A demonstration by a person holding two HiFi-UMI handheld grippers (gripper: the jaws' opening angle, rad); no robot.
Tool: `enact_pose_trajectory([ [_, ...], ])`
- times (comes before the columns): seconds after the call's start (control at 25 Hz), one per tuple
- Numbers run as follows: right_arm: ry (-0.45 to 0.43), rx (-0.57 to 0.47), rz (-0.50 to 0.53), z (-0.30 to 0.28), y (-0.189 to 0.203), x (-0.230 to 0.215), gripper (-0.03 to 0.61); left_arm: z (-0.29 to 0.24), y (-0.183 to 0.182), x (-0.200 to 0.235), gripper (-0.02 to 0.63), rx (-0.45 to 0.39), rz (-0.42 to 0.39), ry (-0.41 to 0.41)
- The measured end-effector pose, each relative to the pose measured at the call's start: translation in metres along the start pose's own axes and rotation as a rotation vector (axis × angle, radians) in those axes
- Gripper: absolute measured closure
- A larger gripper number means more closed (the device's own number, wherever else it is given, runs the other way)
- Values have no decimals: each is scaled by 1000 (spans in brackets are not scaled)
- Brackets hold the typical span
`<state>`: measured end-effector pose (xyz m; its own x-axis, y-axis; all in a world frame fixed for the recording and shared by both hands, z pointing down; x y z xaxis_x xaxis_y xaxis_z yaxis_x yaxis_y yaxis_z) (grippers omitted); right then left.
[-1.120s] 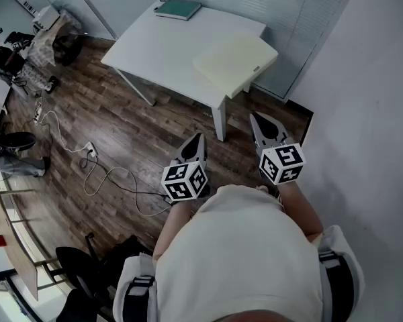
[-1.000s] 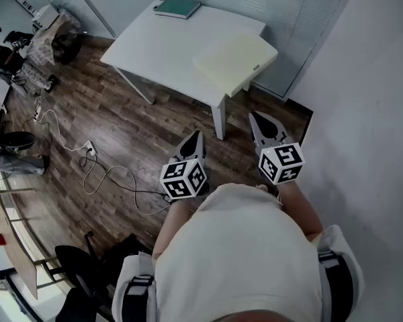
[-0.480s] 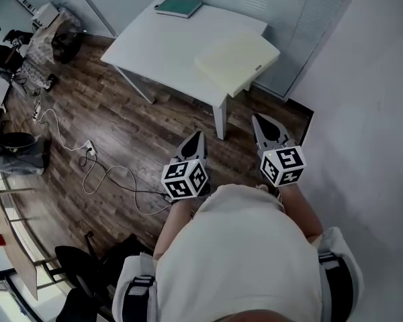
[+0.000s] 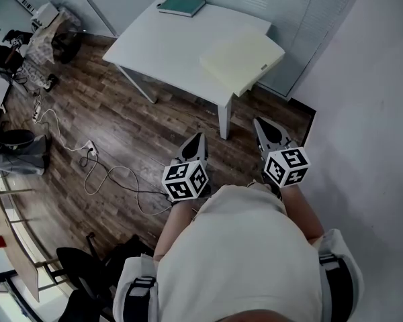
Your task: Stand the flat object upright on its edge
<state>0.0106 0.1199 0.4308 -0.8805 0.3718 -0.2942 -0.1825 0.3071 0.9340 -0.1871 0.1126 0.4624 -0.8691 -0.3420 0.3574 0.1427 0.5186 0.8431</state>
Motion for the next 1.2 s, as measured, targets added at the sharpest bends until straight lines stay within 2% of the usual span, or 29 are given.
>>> enact_pose_trajectory([
  [0.64,4,-6,-39,-13,0,-7,560,-5,0,13,593,19,14,-19],
  [0.84,-3,-11,-50,-30,-4,-23,561,-21,-1,17,593,25,26,-39],
  [1.2,-18,-22,-53,-69,-29,-55,560,-66,-27,22,592,19,40,-61],
])
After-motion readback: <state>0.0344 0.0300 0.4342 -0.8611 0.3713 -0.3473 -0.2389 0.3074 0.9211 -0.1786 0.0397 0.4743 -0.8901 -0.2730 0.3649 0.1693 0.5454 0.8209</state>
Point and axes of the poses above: the fingertips, and each gripper's own axes: z backward along the fingers, x to its left, y out of its underside, the point moved 4 cm from there along z, backward along the fingers, and after that the axes turned 3 degrees about -y, right-handed, at the moved point
